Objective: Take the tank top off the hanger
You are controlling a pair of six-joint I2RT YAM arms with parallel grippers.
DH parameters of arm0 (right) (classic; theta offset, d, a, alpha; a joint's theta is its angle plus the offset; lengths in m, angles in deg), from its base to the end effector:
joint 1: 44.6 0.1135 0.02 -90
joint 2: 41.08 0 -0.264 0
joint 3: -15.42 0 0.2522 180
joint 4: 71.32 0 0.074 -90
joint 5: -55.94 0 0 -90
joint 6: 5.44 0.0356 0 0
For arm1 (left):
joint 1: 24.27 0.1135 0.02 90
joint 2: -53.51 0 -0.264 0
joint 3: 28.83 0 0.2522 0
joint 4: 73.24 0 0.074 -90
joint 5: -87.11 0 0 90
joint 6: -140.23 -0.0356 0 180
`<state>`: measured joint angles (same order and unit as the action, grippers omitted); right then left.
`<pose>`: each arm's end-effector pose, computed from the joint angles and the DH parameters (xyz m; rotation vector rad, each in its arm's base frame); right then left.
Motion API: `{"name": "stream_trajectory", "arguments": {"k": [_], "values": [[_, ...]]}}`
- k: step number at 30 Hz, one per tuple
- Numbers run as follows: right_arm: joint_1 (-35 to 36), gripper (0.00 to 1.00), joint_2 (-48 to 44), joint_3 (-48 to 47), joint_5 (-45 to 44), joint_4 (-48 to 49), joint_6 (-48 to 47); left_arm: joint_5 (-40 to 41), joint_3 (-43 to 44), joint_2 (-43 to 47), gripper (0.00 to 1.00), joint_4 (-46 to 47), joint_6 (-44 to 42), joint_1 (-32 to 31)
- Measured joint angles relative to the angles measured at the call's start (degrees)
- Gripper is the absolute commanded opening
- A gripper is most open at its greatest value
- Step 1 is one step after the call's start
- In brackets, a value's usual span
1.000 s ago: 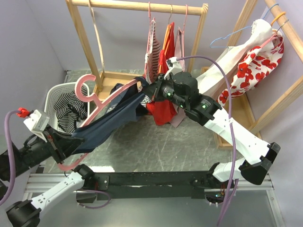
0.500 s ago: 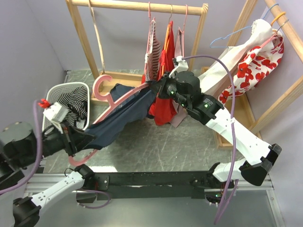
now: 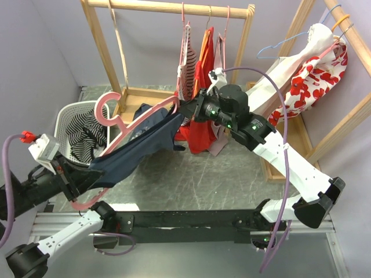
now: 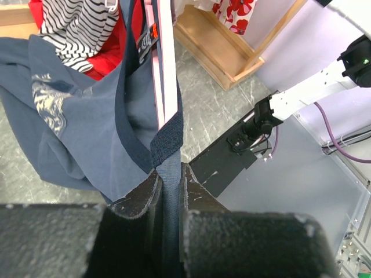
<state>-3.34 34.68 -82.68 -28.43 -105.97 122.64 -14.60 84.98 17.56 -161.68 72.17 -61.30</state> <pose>0.2196 0.1973 0.4419 -0.1291 1.9139 1.0579 -0.0312 0.0145 0.4951 0.3967 1.8025 -0.9159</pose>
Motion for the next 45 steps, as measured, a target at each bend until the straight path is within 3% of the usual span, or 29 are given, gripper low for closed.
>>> {"name": "stream_trajectory", "arguments": {"k": [6, 18, 32, 45], "values": [[0.5, 0.00, -1.1, 5.6, 5.6, 2.2, 0.4, 1.0, -0.1, 1.3, 0.01, -0.2, -0.1, -0.2], [8.0, 0.00, -3.1, 9.4, -3.1, -1.4, -2.8, 0.0, -3.7, 1.7, 0.01, 3.5, -1.7, -0.7], [12.4, 0.00, -5.3, 9.6, -0.1, -6.2, -16.8, -2.2, -4.7, -1.9, 0.01, 7.8, -4.2, -0.7], [12.7, 0.01, -12.0, 10.6, -3.7, -7.9, -20.3, 0.6, -10.1, -4.5, 0.01, 10.6, -3.6, -0.9]]}}
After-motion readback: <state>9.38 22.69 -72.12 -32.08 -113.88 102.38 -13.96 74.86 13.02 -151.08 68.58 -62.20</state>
